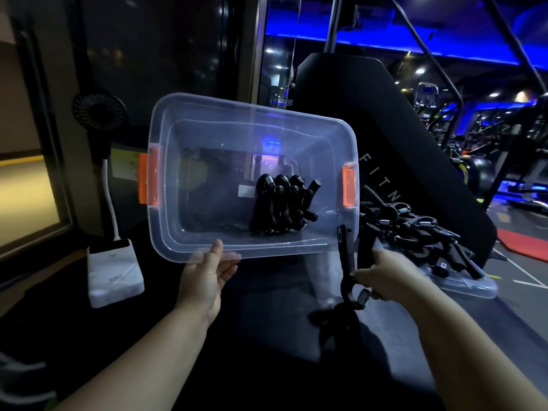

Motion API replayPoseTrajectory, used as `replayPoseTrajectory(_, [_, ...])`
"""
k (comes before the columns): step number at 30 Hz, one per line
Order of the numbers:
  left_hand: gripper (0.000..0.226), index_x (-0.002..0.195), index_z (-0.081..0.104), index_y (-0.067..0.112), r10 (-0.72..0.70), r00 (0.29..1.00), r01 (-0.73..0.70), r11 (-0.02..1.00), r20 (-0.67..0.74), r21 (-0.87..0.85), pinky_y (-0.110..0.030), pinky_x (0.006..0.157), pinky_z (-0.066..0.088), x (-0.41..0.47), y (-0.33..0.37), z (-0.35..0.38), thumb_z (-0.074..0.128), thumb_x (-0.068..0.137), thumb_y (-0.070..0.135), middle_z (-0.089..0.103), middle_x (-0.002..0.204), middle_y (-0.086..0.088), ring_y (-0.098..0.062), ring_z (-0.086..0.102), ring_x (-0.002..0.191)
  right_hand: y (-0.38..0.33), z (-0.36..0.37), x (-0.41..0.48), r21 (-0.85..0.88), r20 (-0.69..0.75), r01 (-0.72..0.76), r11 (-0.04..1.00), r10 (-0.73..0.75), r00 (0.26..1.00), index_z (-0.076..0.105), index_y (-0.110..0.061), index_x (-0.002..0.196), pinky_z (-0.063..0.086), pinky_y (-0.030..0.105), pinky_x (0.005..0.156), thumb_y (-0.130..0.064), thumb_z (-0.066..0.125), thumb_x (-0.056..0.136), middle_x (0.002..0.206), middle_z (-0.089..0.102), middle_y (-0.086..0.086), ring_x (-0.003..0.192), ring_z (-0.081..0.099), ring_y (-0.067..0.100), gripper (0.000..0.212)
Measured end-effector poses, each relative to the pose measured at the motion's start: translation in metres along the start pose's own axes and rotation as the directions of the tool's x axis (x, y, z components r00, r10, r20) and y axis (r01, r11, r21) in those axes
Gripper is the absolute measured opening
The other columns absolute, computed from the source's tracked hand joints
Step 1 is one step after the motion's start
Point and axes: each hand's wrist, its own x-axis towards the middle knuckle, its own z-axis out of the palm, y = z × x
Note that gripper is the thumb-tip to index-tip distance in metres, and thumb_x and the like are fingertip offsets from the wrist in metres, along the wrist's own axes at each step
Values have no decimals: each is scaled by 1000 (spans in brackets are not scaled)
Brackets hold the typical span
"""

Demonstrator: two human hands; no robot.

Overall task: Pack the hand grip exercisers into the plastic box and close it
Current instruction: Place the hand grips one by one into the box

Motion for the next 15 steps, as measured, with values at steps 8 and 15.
replayPoseTrajectory(8, [26,85,55,7,-10,1000,10,1000,-5,-15,-29,71,51,3,-2,-1,50,96,29,70,65,-5,-13,68,68,-55,-10,13,119,-294,327,937,-282,913,65,-19,92,47,29,52,-20,62,77,68,68,4,60,63,23,15])
replayPoseTrajectory(15, [20,83,53,10,-17,999,16,1000,-34,-27,-29,69,51,1,-2,0,52,95,26,69,64,-5,-17,67,69,-127,27,64,71,-201,282,957,-263,943,57,-11,93,43,29,58,-19,52,78,69,61,7,64,57,29,18])
